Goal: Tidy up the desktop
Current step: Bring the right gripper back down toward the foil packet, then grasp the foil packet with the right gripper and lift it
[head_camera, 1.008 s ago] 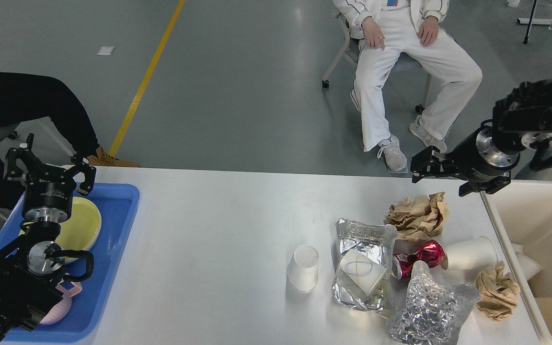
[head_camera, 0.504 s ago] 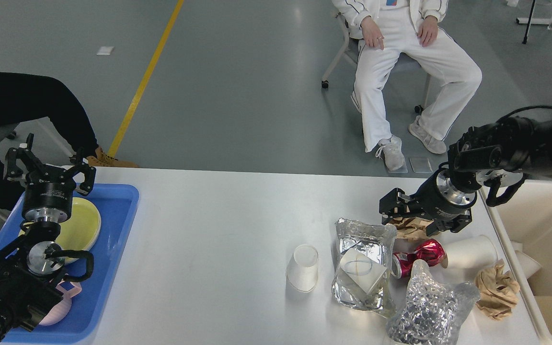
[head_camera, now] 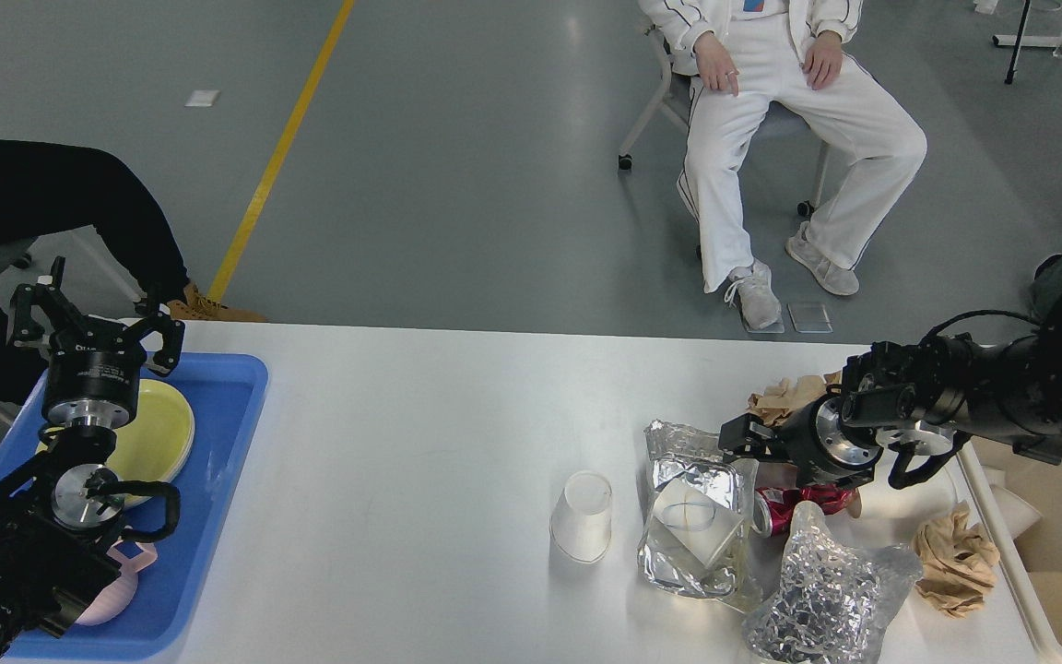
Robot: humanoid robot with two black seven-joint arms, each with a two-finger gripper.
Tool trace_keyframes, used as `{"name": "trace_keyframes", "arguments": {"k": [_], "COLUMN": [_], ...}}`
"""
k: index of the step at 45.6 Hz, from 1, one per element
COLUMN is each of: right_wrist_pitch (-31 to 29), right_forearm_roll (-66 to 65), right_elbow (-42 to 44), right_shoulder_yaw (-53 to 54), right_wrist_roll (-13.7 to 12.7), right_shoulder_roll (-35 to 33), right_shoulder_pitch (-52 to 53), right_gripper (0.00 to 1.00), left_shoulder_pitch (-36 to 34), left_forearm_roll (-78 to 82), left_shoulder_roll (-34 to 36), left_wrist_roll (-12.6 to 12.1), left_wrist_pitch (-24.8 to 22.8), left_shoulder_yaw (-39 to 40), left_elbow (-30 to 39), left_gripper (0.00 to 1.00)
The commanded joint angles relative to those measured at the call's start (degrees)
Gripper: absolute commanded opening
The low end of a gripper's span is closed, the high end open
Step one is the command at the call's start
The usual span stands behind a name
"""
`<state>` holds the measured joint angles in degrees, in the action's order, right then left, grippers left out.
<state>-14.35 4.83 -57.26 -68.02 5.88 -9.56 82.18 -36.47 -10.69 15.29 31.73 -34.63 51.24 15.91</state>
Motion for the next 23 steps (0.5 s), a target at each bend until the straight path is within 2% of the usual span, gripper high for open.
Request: {"name": "trace_keyframes", "arguments": {"k": [1,4,17,20,23], "right_wrist_pitch": [0.12,0.47,4.95,5.13,5.13], "right_forearm_roll": [0.01,0.01,-0.17,-0.17,-0.17], "right_elbow": [1.71,2.77,4.62,5.05,5.14], "right_shoulder_yaw": [-0.01,0.08,0.96,0.96,0.87], "right_wrist_roll": [0.0,0.0,0.09,0.09,0.0], "right_shoulder_roll": [1.21,1.83,3.59,4.2,4.9], "right_shoulder_pitch": [-1.49,-2.46,-5.45,-5.8,-6.15], "right_gripper": [0.81,0.78,0.78,0.7,0.56], "left_shoulder_pitch": [0.0,0.0,0.0,0.0,0.0], "left_forearm_roll": [-0.03,-0.03,-0.03,-0.03,-0.03], "left_shoulder_roll": [0.0,0.0,0.0,0.0,0.0], "left_wrist_roll": [0.0,0.0,0.0,0.0,0.0], "left_wrist_pitch": [0.0,0.0,0.0,0.0,0.0], "left_shoulder_yaw": [0.0,0.0,0.0,0.0,0.0], "left_elbow": [0.0,0.0,0.0,0.0,0.0], "left_gripper": [0.96,0.96,0.96,0.96,0.96]}}
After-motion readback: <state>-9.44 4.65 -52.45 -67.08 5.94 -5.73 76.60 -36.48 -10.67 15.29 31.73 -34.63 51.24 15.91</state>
